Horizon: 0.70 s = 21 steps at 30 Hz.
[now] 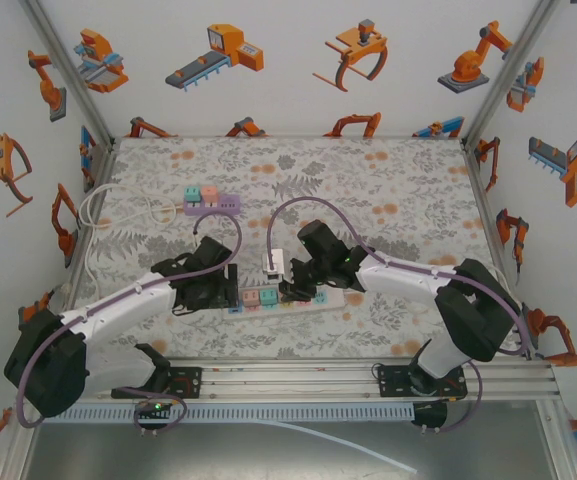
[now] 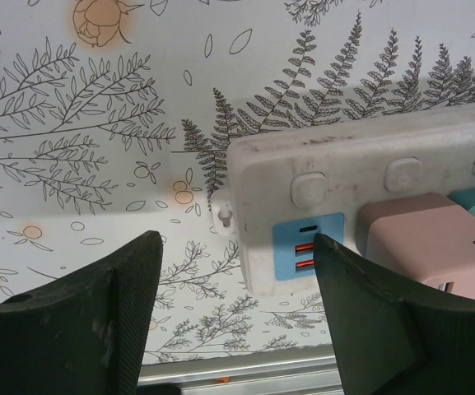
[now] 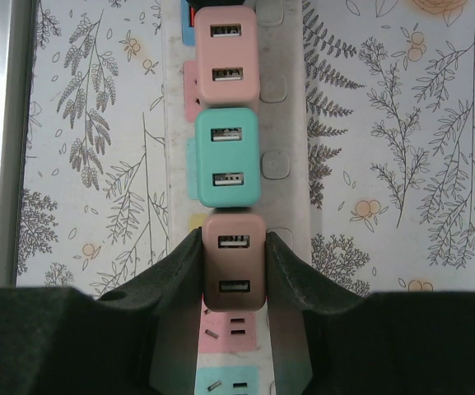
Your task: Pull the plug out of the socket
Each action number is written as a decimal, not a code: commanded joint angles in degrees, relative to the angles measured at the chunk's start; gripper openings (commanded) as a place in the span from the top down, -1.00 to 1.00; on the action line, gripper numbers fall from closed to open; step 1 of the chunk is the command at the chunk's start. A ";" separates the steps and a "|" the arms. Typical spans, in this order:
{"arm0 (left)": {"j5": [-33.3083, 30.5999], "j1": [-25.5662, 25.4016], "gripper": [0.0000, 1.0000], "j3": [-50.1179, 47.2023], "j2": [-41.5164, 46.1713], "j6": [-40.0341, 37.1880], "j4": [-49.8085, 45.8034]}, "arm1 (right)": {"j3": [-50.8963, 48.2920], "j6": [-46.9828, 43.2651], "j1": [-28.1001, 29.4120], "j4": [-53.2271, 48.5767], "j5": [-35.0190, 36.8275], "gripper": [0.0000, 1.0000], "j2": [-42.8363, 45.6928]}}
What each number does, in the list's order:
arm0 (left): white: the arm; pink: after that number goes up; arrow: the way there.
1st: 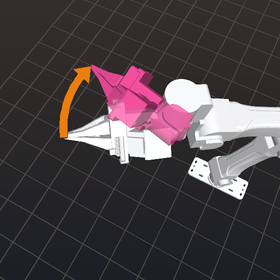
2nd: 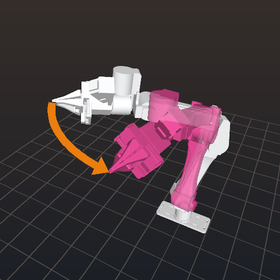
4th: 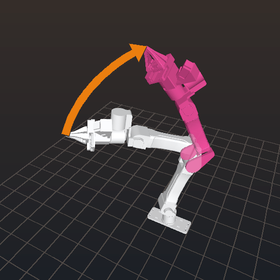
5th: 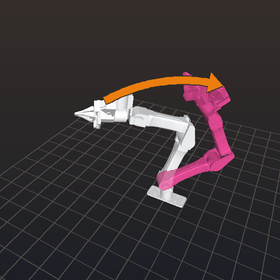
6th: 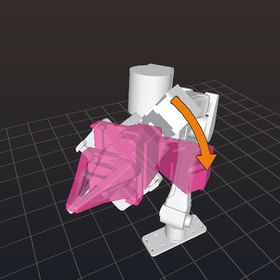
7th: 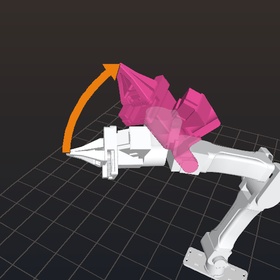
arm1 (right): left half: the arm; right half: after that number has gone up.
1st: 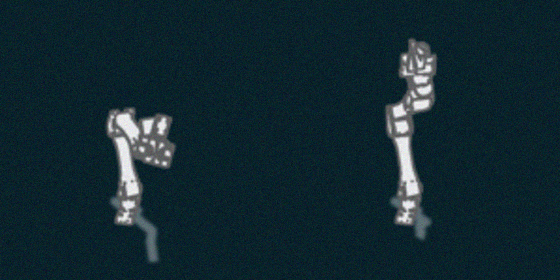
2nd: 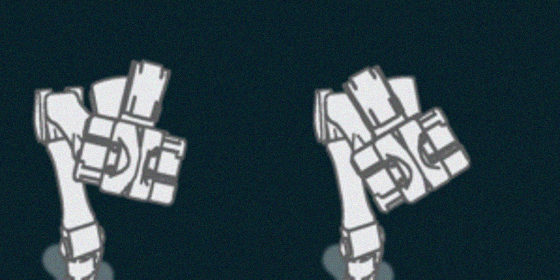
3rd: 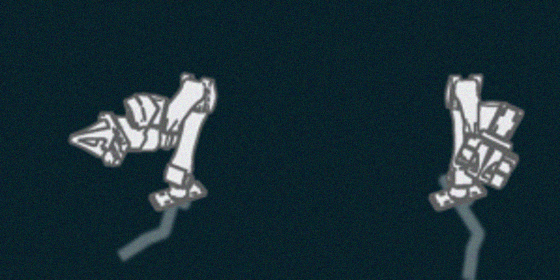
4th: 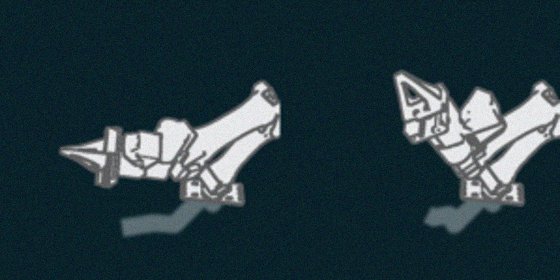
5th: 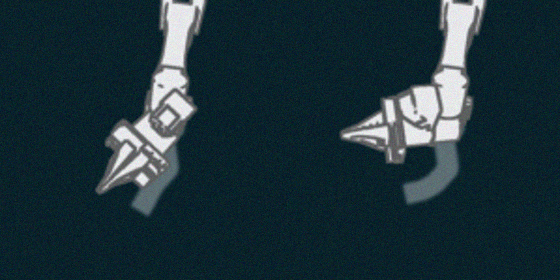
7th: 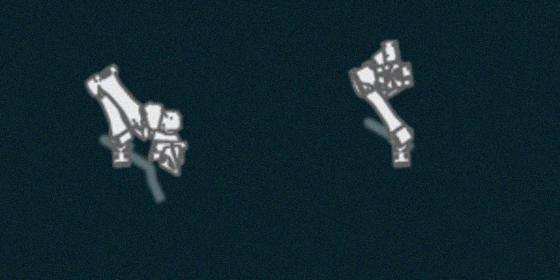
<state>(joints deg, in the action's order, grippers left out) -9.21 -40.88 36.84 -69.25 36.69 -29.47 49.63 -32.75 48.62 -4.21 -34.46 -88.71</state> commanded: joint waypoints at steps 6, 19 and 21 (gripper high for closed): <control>-6.21 -1.12 -0.38 -2.03 -3.59 0.14 -3.42 | 1.61 1.90 0.46 5.81 -2.63 0.58 3.70; -6.88 -1.39 -0.38 -1.44 -1.63 0.10 -3.84 | 0.17 3.52 0.29 7.35 -1.93 0.60 7.08; -6.25 -1.48 -0.38 -0.92 -0.25 -0.86 -3.24 | -0.28 4.70 0.14 7.93 -1.93 0.60 8.19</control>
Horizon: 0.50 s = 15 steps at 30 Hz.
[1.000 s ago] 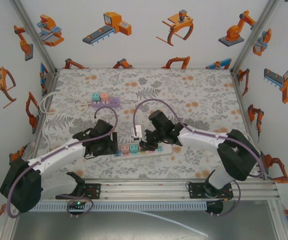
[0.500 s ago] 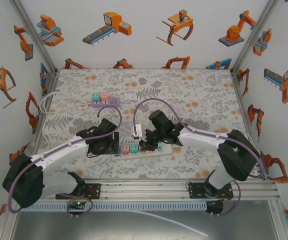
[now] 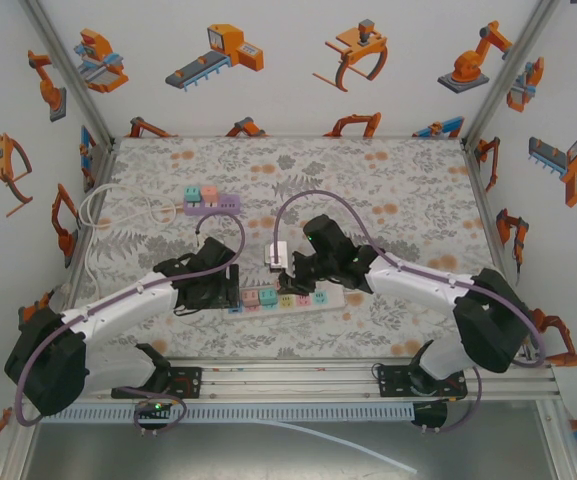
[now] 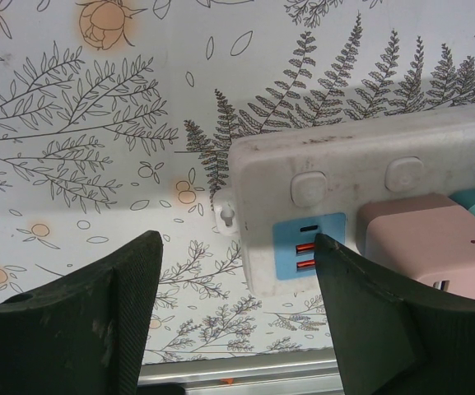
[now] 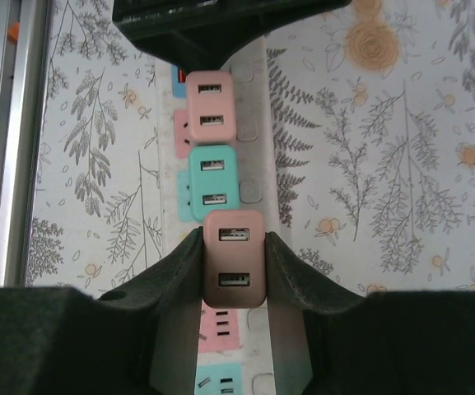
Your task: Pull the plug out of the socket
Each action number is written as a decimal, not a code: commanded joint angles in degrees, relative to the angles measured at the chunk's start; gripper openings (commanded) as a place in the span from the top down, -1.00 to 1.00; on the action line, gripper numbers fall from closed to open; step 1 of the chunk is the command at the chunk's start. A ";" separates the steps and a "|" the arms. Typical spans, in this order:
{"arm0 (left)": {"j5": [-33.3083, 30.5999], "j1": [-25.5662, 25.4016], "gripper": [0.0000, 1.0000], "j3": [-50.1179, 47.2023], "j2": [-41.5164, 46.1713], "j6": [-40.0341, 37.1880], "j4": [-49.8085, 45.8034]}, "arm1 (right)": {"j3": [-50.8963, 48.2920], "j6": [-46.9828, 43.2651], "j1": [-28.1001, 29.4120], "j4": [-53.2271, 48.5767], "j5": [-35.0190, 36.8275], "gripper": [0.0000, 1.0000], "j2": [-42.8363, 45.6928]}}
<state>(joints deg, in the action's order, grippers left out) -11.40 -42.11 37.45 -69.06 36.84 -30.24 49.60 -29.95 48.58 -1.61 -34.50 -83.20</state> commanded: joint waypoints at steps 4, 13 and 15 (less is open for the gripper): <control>-1.26 -0.51 -0.40 -0.63 2.76 -3.91 0.38 | -1.06 5.48 -0.28 6.69 -1.29 0.59 4.79; 3.27 -0.46 -0.52 2.44 11.48 -8.26 3.34 | -2.54 20.24 -2.78 10.42 8.29 0.59 8.98; 6.28 -0.44 -0.52 2.06 14.53 -9.70 5.06 | -2.76 26.17 -4.23 12.21 11.22 0.60 9.38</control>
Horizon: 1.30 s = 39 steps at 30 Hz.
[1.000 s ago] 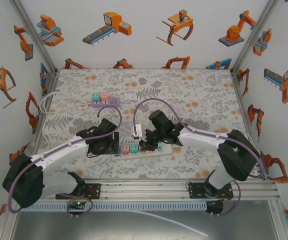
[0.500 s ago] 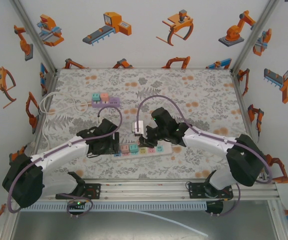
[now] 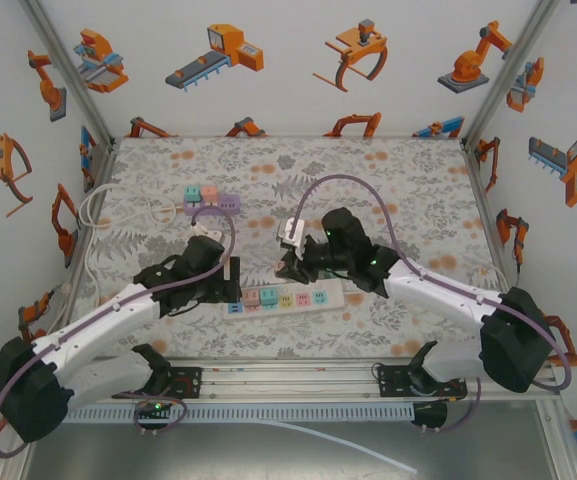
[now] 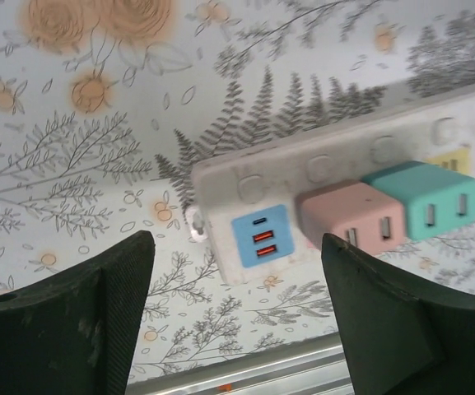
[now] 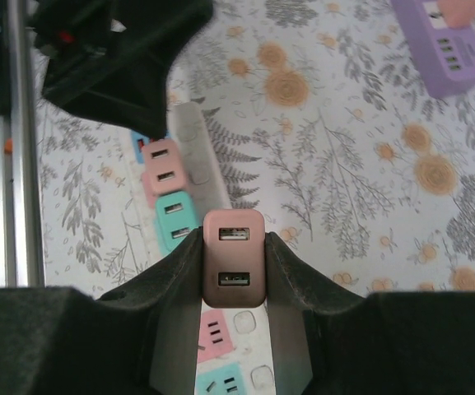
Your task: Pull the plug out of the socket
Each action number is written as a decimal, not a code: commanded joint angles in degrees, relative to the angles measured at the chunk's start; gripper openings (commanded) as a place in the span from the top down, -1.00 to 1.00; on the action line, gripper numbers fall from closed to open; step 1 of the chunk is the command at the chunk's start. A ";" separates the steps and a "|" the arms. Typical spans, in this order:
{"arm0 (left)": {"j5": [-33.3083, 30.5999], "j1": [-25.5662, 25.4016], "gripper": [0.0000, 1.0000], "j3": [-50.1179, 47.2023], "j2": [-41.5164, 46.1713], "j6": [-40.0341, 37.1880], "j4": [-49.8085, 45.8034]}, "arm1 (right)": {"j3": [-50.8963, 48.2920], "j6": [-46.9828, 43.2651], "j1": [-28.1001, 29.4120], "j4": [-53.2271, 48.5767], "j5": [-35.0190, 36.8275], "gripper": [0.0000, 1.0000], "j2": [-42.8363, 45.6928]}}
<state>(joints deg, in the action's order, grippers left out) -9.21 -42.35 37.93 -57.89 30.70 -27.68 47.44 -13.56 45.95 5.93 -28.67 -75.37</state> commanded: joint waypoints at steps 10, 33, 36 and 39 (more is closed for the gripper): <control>18.64 -0.37 -0.64 -2.38 17.72 -11.37 13.98 | -2.55 34.87 -9.92 11.19 19.29 0.61 1.88; 26.39 -3.18 -0.94 -3.52 24.18 -15.18 18.27 | -13.64 67.85 -23.09 30.59 33.54 0.63 -8.58; 26.30 -3.18 -0.94 -3.69 24.15 -15.19 18.35 | -13.60 69.01 -23.57 32.73 32.30 0.63 -11.60; 26.18 -3.27 -0.94 -3.66 23.87 -15.05 18.24 | -13.44 69.55 -23.72 34.83 31.43 0.63 -14.31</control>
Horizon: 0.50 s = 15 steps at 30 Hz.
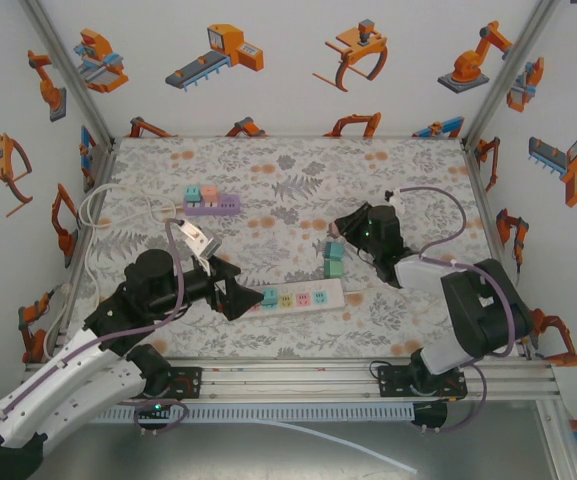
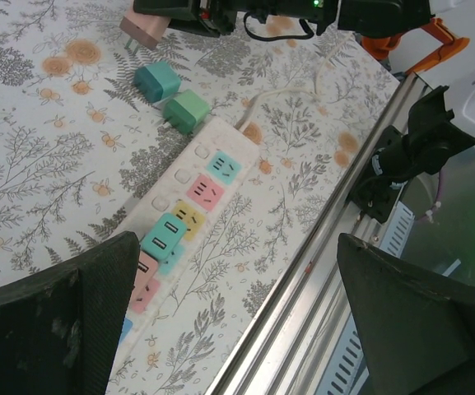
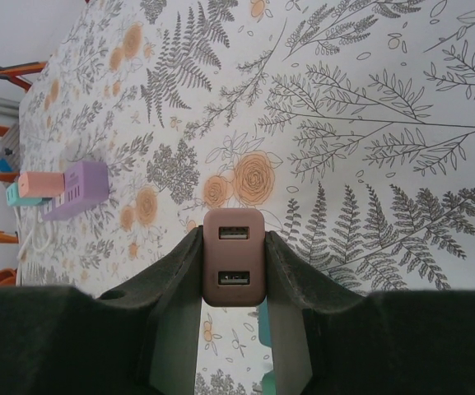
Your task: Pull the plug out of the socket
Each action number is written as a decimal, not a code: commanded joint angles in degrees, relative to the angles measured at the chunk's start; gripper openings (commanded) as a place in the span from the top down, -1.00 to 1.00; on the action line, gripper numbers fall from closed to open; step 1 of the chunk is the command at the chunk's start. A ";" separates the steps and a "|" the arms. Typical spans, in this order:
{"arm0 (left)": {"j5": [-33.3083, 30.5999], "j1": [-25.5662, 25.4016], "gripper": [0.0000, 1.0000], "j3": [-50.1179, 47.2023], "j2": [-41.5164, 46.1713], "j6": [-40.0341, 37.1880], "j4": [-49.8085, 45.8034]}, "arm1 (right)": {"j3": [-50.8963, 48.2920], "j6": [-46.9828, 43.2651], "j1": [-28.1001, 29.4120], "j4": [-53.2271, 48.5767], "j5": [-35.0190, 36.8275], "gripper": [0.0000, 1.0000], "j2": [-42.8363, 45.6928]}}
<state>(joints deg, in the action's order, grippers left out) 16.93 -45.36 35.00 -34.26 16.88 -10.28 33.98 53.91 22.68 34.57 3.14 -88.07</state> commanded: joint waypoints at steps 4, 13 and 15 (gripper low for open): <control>-0.21 -0.25 -0.94 -0.98 0.29 -0.98 0.29 | 0.45 2.60 -0.40 6.75 -0.65 0.61 -4.46; -1.89 -0.25 -0.94 -1.71 1.04 -0.71 -0.11 | -0.56 3.42 -0.49 8.02 -1.51 0.40 -7.58; -1.81 -0.25 -0.94 -1.73 0.78 -0.61 -0.04 | -0.66 3.35 -0.51 8.02 -1.86 0.35 -7.87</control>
<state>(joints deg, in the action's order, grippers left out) 15.64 -45.36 33.82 -33.71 16.91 -10.76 33.85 56.47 22.57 39.46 1.06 -95.66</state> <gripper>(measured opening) 0.972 0.339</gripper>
